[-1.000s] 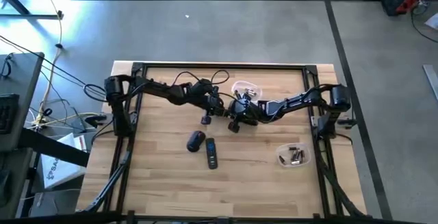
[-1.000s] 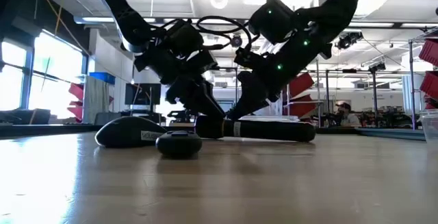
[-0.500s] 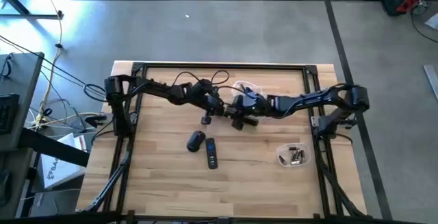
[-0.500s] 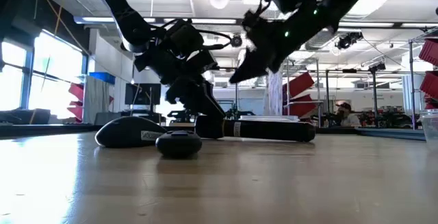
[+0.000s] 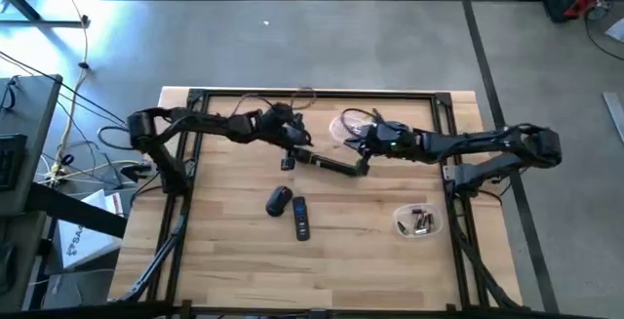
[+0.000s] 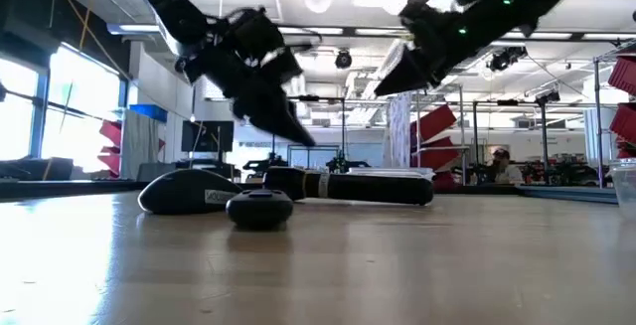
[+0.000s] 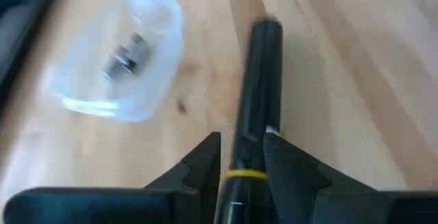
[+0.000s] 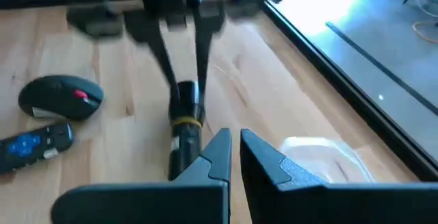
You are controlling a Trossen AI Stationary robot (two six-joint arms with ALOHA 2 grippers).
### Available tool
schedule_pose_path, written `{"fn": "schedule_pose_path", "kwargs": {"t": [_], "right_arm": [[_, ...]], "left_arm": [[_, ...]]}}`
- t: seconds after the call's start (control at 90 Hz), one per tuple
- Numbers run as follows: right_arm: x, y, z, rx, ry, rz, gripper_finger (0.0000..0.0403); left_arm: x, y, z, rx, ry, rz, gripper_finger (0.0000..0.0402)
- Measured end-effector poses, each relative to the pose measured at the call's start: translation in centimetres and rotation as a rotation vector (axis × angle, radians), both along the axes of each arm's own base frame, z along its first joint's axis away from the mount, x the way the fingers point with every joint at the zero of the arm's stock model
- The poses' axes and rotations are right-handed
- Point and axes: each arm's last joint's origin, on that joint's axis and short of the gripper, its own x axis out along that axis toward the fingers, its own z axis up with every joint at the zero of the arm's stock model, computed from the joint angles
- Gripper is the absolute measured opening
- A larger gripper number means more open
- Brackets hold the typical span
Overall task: Insert battery
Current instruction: Return to Home Position
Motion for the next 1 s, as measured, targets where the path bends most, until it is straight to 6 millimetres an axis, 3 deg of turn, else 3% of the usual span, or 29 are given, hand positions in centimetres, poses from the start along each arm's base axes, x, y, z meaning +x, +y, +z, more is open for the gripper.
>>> {"fn": "schedule_pose_path", "kwargs": {"t": [0.2, 0.433, 0.689, 1.0], "right_arm": [[-3.6, 0.5, -0.2, 0.011, -0.073, 0.001, 0.0000], [-7.4, 1.3, -0.8, 0.067, -0.185, -0.016, 0.0000], [-10.7, 2.1, -0.8, 0.085, -0.347, 0.035, 0.0000], [-13.4, 2.9, -0.8, 0.108, -0.536, 0.148, 0.0000]], "left_arm": [[-2.4, 1.4, 3.3, -0.070, -0.061, 0.020, 0.0089], [-7.2, 2.1, 5.5, -0.119, -0.157, 0.080, 0.0089], [-12.1, 0.5, 7.9, -0.095, -0.359, 0.171, 0.0089], [-16.0, -2.9, 7.7, -0.065, -0.519, 0.248, 0.0089]]}}
